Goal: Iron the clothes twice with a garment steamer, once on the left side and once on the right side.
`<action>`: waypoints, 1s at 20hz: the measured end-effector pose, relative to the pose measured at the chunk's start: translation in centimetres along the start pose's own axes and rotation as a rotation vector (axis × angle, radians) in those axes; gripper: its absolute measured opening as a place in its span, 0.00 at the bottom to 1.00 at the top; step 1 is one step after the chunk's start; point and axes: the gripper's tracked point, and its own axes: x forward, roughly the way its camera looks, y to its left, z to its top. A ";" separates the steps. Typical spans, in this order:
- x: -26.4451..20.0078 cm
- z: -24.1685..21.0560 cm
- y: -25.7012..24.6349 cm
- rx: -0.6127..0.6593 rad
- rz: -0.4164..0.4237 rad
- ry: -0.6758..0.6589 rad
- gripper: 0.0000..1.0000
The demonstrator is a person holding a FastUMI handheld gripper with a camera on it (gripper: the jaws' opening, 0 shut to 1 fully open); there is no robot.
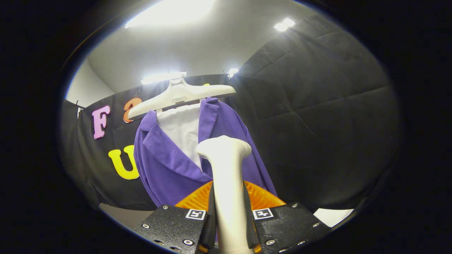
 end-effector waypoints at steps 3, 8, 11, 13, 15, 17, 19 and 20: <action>1.7 2.1 1.4 -0.010 0.030 -0.052 0.34; 3.8 2.7 1.6 -0.040 0.064 -0.067 0.33; 4.7 1.1 0.4 -0.056 0.074 -0.033 0.34; 4.8 -0.5 -0.3 -0.078 0.073 0.003 0.34; 4.8 -1.8 -0.7 -0.112 0.076 0.027 0.34; 4.9 -2.9 -1.3 -0.123 0.076 0.051 0.34; 4.3 -4.3 -2.5 -0.110 0.068 0.077 0.34; 3.9 -5.0 -3.2 -0.107 0.062 0.093 0.34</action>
